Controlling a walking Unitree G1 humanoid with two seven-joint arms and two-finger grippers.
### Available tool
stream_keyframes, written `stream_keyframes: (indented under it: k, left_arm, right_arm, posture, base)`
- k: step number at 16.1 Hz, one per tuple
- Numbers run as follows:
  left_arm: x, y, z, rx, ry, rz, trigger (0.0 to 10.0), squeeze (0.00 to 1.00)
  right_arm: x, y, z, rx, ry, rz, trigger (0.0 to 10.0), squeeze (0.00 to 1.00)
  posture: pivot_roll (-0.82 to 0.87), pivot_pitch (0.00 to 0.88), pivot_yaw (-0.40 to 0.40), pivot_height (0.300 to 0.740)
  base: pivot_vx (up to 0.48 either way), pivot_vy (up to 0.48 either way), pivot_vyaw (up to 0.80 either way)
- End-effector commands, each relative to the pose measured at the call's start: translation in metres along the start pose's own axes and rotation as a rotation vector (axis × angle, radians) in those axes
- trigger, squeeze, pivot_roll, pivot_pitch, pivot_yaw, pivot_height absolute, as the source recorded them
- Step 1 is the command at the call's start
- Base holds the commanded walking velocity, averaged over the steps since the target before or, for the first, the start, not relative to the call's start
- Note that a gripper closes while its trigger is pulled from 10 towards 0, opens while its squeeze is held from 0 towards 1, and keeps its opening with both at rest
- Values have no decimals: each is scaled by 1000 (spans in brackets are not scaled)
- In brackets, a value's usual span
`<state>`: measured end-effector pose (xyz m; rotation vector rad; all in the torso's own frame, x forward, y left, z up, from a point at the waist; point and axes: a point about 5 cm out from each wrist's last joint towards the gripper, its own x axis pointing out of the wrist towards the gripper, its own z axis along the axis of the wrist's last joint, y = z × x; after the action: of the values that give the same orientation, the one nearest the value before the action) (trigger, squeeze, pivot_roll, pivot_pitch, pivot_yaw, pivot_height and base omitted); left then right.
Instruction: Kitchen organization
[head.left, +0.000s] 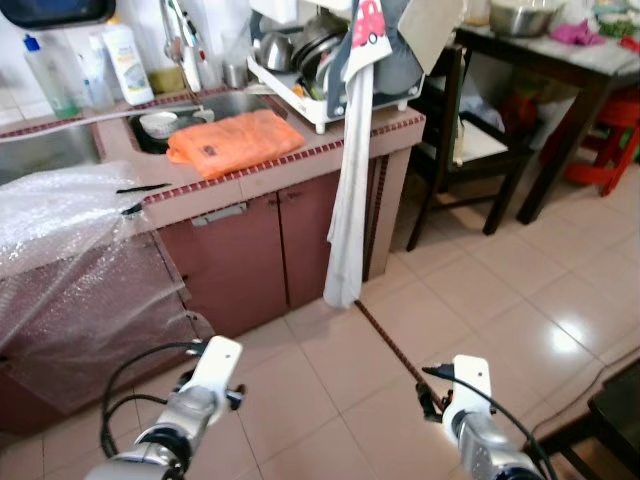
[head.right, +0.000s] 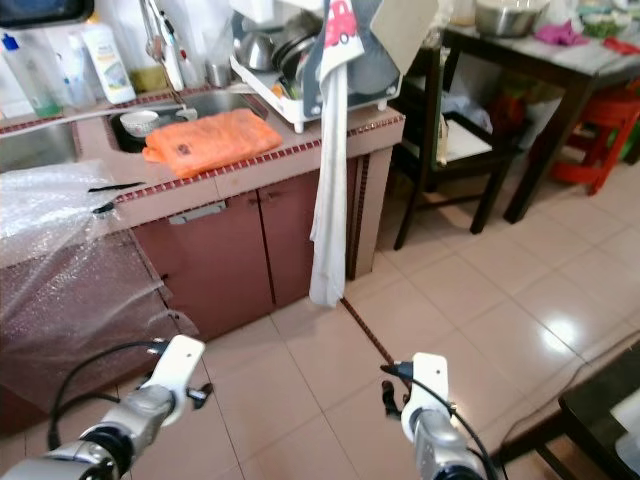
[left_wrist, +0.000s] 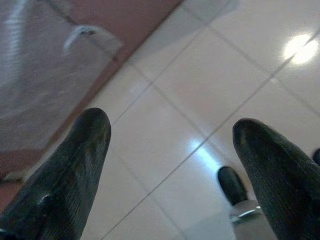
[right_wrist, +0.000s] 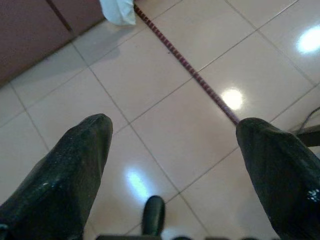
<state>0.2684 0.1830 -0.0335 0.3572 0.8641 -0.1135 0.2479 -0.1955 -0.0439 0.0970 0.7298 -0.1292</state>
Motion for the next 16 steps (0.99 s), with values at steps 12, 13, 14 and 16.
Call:
stream_keyframes:
  k: [12,13,14,16]
  left_arm:
    - [-1,-2,-12,5,54,-25,10000,0]
    - [-1,-3,-12,4,54,-33,10000,0]
    - [-1,-3,-13,-2,55,-34,10000,0]
    - [-1,-4,-15,-14,64,-38,10000,0]
  right_arm:
    - [-1,-5,-5,76,18,-31,10000,0]
    - [-1,-5,-6,78,20,-30,10000,0]
    - [-1,-5,-6,79,23,-29,10000,0]
    - [-1,-5,-7,82,28,-27,10000,0]
  posture:
    - [-56,16,9,740]
    - [-57,18,8,740]
    - [-56,18,7,740]
    - [-55,18,4,740]
  base:
    - [0,0,0]
    - [0,0,0]
    - [0,0,0]
    - [0,0,0]
